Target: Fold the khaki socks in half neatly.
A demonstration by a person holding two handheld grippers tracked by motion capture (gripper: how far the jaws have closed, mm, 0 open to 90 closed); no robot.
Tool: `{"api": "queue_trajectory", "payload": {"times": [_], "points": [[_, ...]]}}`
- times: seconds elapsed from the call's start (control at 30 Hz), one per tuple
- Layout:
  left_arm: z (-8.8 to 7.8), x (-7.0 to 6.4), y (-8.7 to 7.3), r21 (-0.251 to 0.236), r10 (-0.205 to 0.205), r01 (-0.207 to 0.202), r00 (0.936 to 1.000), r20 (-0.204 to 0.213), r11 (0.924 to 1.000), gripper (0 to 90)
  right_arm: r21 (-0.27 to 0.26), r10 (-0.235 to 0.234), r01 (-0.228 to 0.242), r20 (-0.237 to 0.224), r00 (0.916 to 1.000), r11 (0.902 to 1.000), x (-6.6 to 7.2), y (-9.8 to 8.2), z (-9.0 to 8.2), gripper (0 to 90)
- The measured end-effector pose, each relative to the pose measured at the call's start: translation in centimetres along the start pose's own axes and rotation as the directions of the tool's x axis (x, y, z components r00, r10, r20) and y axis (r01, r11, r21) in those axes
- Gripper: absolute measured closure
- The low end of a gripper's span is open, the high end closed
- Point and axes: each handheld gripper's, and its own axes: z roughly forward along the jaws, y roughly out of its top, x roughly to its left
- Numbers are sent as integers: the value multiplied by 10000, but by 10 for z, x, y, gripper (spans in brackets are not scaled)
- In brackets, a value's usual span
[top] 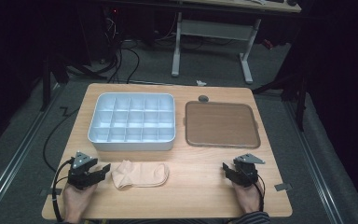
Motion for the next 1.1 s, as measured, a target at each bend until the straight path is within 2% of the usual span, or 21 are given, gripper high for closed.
{"api": "queue_trajectory", "payload": {"times": [0.1, 0.13, 0.17, 0.2, 0.3, 0.33, 0.47, 0.6, 0.7, 0.73, 0.77, 0.83, 0.87, 0.9, 0.93, 0.97, 1.03, 1.1], "points": [[-5, -8, 3, -194, 78, -73, 9996, 281, 9998, 407, -199, 14, -22, -410, 9992, 9998, 10, -1, -5, 528], [-5, -8, 3, -194, 78, -73, 9996, 281, 9998, 417, -199, 14, -22, -410, 9992, 9998, 10, -1, -5, 528], [-6, -13, 4, -325, 153, -137, 9987, 490, 9994, 427, -526, 4, -39, -653, 9979, 9986, 15, -1, -8, 551], [-7, -15, 4, -368, 203, -182, 9980, 595, 9992, 432, -640, 29, -80, -805, 9967, 9979, 17, -1, -10, 556], [-7, -21, 5, -406, 330, -300, 9966, 753, 9987, 437, -785, 33, -114, -1033, 9946, 9969, 23, 0, -13, 564], [-8, -25, 6, -413, 421, -388, 9956, 836, 9984, 436, -878, -73, -42, -1305, 9914, 9961, 29, 1, -15, 565], [-8, -29, 7, -363, 406, -374, 9947, 944, 9986, 423, -886, -217, 81, -1540, 9878, 9960, 37, 3, -16, 565], [-7, -34, 6, -221, 413, -393, 9942, 996, 9990, 418, -849, -410, 242, -2025, 9784, 9961, 53, 6, -16, 574], [-7, -37, 4, -229, 320, -298, 9940, 1047, 9993, 424, -853, -545, 369, -2150, 9751, 9957, 60, 7, -15, 586], [-6, -38, 3, -193, 267, -247, 9938, 1081, 9995, 427, -821, -661, 480, -2344, 9699, 9955, 67, 9, -15, 590], [-6, -38, 3, -193, 267, -247, 9938, 1081, 9995, 428, -821, -661, 480, -2344, 9699, 9955, 67, 9, -15, 590], [-4, -40, 2, -79, 242, -234, 9938, 1088, 9997, 428, -833, -797, 591, -2718, 9590, 9948, 78, 12, -13, 592], [-4, -40, 2, -79, 242, -234, 9938, 1088, 9997, 428, -833, -797, 591, -2718, 9590, 9948, 78, 12, -13, 592], [-4, -40, 1, -67, 196, -190, 9937, 1104, 9998, 428, -811, -858, 653, -2821, 9555, 9946, 82, 14, -12, 591], [-3, -41, 0, -43, 135, -131, 9936, 1123, 9999, 427, -795, -955, 747, -3035, 9480, 9940, 89, 16, -10, 592], [-3, -41, 0, -43, 135, -131, 9936, 1123, 9999, 427, -795, -955, 747, -3035, 9480, 9940, 89, 16, -10, 592], [-2, -42, 0, -22, 81, -79, 9937, 1116, 10000, 426, -724, -1008, 814, -3294, 9388, 9941, 99, 19, -8, 591], [-2, -42, 0, -18, 66, -65, 9938, 1114, 10000, 426, -749, -1058, 853, -3369, 9356, 9935, 102, 19, -7, 591]]}}
